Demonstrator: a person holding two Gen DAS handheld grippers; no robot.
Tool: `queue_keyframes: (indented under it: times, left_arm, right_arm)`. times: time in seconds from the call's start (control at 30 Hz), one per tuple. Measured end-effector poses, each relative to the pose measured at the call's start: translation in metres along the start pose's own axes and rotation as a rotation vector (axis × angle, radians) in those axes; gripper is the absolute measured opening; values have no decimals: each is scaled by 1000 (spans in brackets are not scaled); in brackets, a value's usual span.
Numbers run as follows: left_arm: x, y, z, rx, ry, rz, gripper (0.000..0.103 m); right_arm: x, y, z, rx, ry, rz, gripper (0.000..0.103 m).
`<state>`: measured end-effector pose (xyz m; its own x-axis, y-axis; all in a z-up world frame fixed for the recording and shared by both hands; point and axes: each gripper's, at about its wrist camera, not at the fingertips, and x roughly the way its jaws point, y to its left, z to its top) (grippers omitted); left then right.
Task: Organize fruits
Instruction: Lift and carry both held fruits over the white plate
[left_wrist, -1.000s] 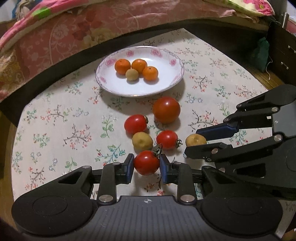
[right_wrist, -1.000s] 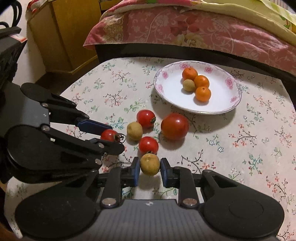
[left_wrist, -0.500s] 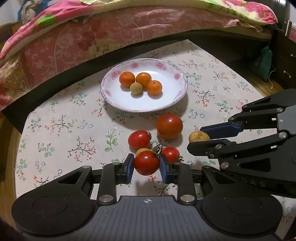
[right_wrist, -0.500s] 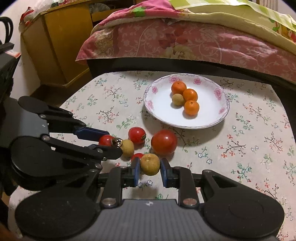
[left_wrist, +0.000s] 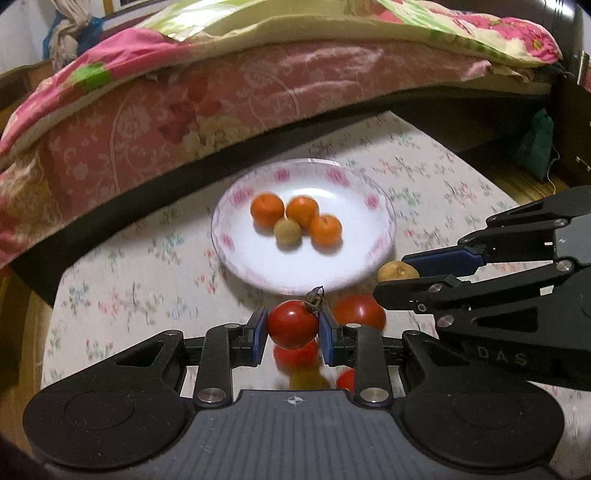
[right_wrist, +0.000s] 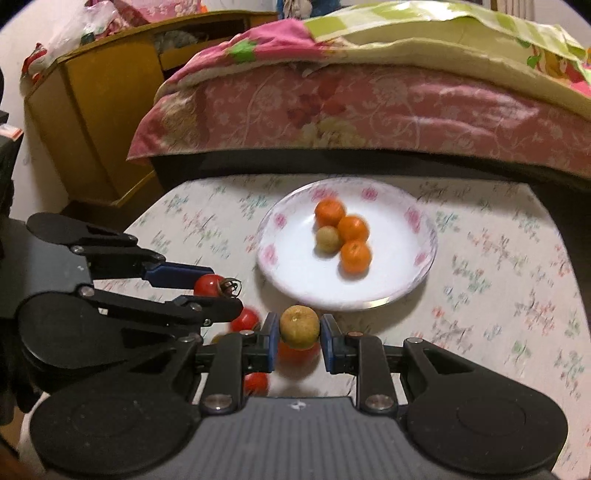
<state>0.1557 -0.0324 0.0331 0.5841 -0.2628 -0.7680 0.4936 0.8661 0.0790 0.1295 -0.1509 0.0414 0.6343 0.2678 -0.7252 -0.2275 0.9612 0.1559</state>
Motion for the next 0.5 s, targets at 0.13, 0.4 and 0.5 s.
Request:
queue_keyframes:
  times: [0.13, 0.4, 0.5]
  left_arm:
    - [10, 4, 13, -5, -22, 11, 35]
    - [36, 4, 23, 1, -17, 10, 35]
    - [42, 4, 23, 1, -11, 12, 35]
  right_arm:
    - [9, -11, 16, 5, -18, -7, 19]
    - [30, -31, 25, 38, -6, -17, 19]
    - [35, -35, 25, 43, -1, -17, 19]
